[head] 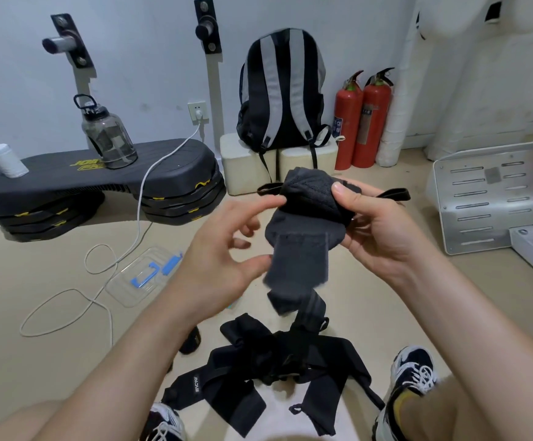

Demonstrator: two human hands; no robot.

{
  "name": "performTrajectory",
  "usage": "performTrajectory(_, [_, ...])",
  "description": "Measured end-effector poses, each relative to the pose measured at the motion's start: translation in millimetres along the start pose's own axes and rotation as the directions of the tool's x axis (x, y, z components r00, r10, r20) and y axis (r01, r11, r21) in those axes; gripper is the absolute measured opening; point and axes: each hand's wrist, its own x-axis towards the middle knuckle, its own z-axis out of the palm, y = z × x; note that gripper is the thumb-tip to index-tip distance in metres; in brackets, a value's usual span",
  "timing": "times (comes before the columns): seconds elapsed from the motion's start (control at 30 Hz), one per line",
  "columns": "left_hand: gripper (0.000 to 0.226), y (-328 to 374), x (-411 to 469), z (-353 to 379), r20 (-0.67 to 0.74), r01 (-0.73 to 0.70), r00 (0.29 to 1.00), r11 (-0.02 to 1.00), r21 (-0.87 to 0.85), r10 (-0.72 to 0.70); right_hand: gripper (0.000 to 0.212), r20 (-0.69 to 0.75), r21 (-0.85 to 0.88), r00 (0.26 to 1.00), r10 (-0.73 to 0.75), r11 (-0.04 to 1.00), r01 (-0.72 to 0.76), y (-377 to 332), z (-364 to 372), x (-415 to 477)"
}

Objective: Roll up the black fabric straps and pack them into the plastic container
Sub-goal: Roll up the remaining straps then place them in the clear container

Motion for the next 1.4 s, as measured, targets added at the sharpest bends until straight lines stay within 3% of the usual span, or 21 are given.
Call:
performTrajectory(0.07, [0.051,0,0,6,-0.058,-0.179,0.977,0.936,0.303,0.206,0.046,0.038,-0.026,0.999,0.010,1.000,-0.009,2,2,-2])
performTrajectory(0.17, [0.025,1,1,9,-0.044,-0.360,0.904,0.812,0.459,0.425,0.045,0.071,-0.097,0.997,0.037,0.995,-0.030,8,8,-4])
performTrajectory(0.27, [0.014,5,1,4,0.058,-0.459,0.864,0.734,0.500,0.501,0.043,0.093,-0.151,0.995,0.039,0.988,-0.024,12,9,-5])
performTrajectory(0.37, [0.030,12,0,3,0.176,-0.526,0.834,0.654,0.544,0.524,0.027,0.116,-0.192,0.993,0.016,0.981,0.006,14,9,-6])
performTrajectory(0.47, [0.039,15,0,-1,0.199,-0.531,0.828,0.619,0.578,0.525,0.029,0.128,-0.231,0.992,-0.011,0.972,0.040,19,10,-6])
performTrajectory(0.6, [0.020,10,1,-5,0.155,-0.482,0.860,0.676,0.558,0.485,0.035,0.128,-0.286,0.991,-0.030,0.956,0.066,23,11,-5])
performTrajectory(0.73, [0.038,15,2,-7,0.108,-0.400,0.907,0.754,0.521,0.407,0.041,0.143,-0.349,0.989,-0.045,0.932,0.093,29,10,-4])
performTrajectory(0.83, [0.022,18,3,-11,0.128,-0.396,0.911,0.746,0.535,0.392,0.040,0.162,-0.355,0.985,-0.053,0.929,0.108,32,12,-5])
performTrajectory(1.0, [0.020,15,1,-12,0.051,-0.367,0.917,0.790,0.490,0.395,0.046,0.208,-0.495,0.970,-0.124,0.842,0.214,32,11,-7])
performTrajectory(1.13, [0.013,9,5,-10,-0.071,-0.338,0.920,0.871,0.357,0.386,0.042,0.320,-0.495,0.932,-0.170,0.809,0.318,25,15,-14])
performTrajectory(1.23, [0.022,4,6,-6,-0.097,-0.253,0.958,0.956,0.149,0.268,0.041,0.369,-0.521,0.915,-0.162,0.779,0.348,26,17,-17])
performTrajectory(1.33, [0.026,5,5,0,-0.149,-0.150,0.978,0.988,-0.032,0.144,0.044,0.398,-0.490,0.908,-0.130,0.807,0.330,20,17,-19])
performTrajectory(1.4, [0.025,8,5,2,-0.192,-0.162,0.970,0.986,-0.047,0.150,0.047,0.428,-0.430,0.899,-0.096,0.853,0.296,14,15,-20])
